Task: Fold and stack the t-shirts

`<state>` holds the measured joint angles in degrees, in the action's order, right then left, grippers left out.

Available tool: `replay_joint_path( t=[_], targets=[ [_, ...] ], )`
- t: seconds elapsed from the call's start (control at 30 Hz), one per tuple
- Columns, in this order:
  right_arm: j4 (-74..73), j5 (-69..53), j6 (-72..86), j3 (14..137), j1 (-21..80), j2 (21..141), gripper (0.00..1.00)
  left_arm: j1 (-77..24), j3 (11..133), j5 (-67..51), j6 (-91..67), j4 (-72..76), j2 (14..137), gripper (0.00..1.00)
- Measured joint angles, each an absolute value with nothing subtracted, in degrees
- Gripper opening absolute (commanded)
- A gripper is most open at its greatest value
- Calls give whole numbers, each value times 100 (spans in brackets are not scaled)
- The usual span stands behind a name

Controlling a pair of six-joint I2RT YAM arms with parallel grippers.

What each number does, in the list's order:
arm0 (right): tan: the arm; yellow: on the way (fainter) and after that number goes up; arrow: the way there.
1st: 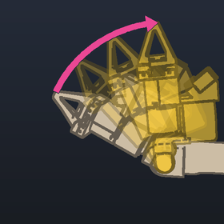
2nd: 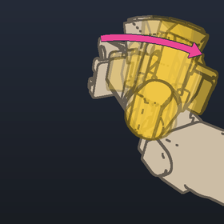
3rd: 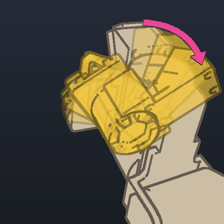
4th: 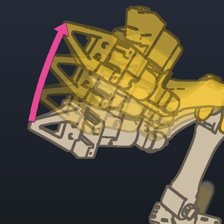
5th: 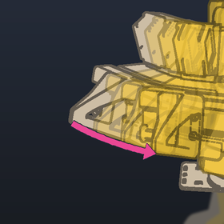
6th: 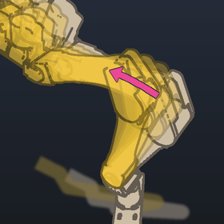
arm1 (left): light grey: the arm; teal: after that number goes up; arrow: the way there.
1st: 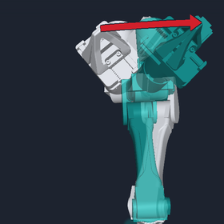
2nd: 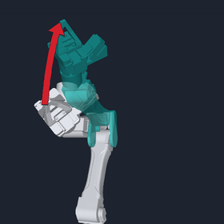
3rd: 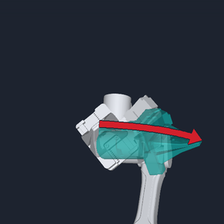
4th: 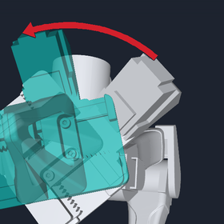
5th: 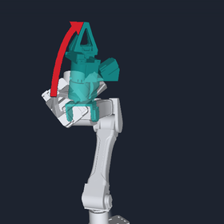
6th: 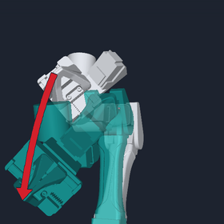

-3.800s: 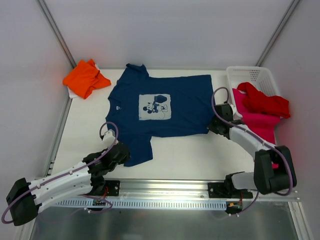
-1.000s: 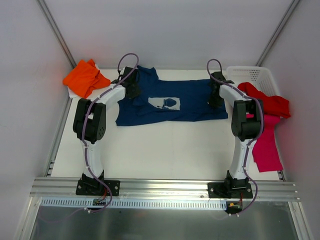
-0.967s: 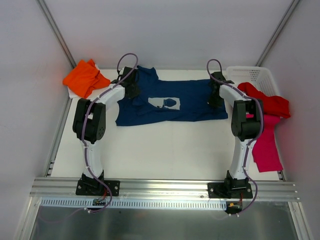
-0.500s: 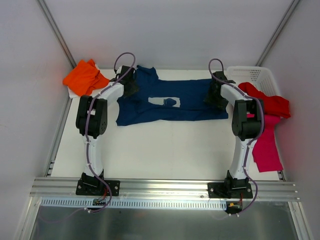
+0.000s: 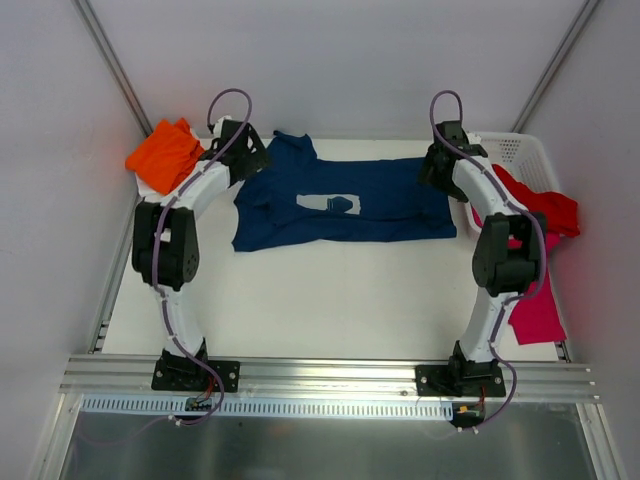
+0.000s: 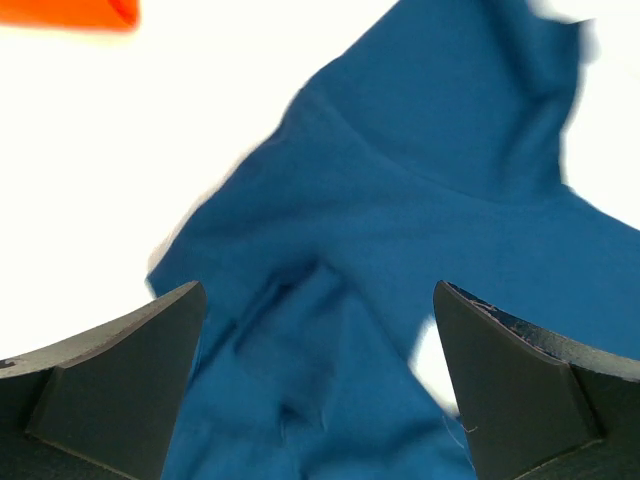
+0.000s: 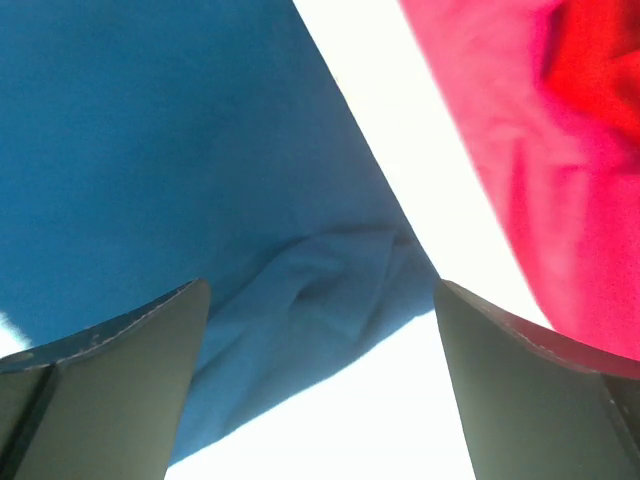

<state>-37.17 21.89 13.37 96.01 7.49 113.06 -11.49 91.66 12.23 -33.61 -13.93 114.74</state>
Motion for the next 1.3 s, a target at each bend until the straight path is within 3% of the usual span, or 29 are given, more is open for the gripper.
replay_joint_path(
  t=[0.23,0.3,0.33,0.4,0.5,0.67,1.03,1.3],
  targets=[
    [-3677,2167,1326,8866,1326,9253,98,-1166,7911,1081,-3420,-1271,9194,99],
    [-3481,1837,1367,8357,1511,8722,79,-1184,7516,963,-3483,-1256,8615,99],
    [-3380,1610,1413,8047,1577,8514,45,-1219,7284,926,-3520,-1188,8348,99],
    [-3111,1149,1507,7424,1636,8324,0,-1363,6781,871,-3586,-1166,7929,99],
    [-2829,635,1686,6672,1649,8541,0,-1640,6066,775,-3688,-1181,7575,99],
    [-2714,178,1671,6407,1649,9369,0,-2110,4772,755,-3854,-1337,7091,99],
    [-2685,338,1385,7288,1494,10250,0,-2331,3236,790,-4112,-1404,4593,99],
    [-2757,405,1168,7815,1041,10742,1,-2331,2860,799,-4147,-1411,4427,99]
  ],
)
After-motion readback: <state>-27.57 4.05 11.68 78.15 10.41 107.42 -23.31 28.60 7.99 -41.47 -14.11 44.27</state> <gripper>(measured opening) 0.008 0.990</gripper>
